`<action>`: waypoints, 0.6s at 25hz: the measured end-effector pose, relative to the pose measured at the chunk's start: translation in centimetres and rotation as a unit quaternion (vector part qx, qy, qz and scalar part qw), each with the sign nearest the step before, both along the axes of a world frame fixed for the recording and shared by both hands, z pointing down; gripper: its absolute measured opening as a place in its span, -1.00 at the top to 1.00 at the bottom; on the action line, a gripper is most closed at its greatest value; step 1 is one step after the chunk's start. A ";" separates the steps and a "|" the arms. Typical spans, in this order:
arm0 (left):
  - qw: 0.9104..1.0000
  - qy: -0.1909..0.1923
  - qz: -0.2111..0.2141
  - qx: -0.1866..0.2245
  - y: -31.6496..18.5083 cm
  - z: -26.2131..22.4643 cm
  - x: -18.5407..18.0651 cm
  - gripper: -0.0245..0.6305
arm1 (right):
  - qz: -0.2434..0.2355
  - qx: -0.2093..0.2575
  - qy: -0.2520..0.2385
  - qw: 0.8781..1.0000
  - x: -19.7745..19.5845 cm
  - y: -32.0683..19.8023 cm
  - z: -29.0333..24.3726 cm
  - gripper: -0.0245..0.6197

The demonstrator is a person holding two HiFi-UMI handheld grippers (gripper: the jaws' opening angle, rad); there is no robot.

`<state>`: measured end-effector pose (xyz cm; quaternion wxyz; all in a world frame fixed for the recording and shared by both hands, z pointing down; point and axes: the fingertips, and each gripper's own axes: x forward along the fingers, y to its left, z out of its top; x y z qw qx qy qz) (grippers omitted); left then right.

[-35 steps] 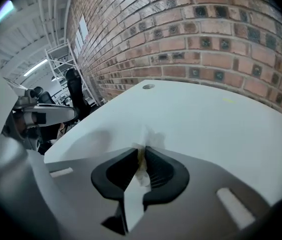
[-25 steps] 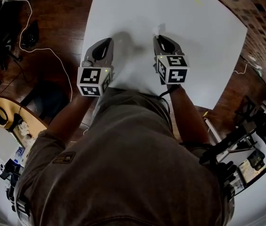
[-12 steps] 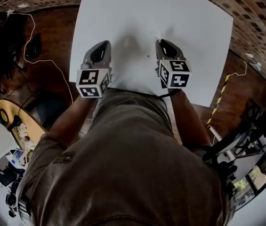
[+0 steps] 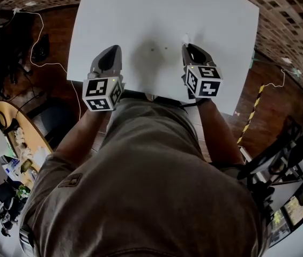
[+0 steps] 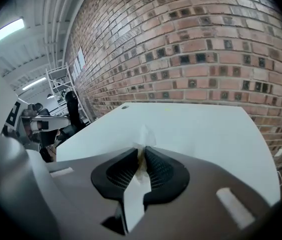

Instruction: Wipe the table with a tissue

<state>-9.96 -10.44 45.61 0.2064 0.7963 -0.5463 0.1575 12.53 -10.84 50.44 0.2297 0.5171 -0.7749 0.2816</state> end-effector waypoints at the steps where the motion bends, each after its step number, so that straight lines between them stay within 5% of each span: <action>1: 1.000 0.000 -0.001 0.000 0.4 0.0 0.2 0.92 | 0.000 -0.002 0.000 1.000 0.3 0.4 0.2 0.74; 15: 0.999 0.009 0.031 -0.027 -0.2 1.5 1.6 0.92 | 0.023 -0.033 0.012 0.999 1.1 0.7 1.6 0.74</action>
